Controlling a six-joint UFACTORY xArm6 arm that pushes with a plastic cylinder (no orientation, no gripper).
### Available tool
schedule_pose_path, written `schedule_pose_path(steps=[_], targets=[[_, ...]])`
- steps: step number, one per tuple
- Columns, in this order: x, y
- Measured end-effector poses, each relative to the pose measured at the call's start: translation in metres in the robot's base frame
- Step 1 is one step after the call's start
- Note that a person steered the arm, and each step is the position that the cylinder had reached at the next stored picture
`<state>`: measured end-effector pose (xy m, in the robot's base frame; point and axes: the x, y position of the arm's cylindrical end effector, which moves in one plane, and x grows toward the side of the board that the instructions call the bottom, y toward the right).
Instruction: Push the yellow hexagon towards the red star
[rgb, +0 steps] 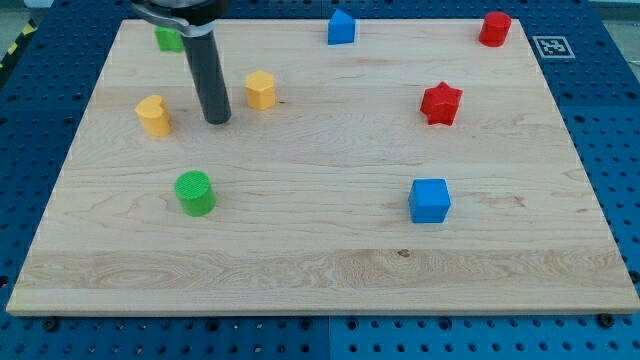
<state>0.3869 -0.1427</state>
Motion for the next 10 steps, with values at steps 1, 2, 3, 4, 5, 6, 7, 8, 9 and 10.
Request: schedule_pose_path(steps=[1,2,3,4,5,6,7,8,9,10], targets=[[0.001,-0.032],[0.001,-0.046],[0.001,-0.057],[0.001,-0.059],[-0.004,-0.023],[-0.032,-0.014],[-0.047,-0.014],[-0.047,-0.014],[-0.047,0.019],[-0.047,0.065]])
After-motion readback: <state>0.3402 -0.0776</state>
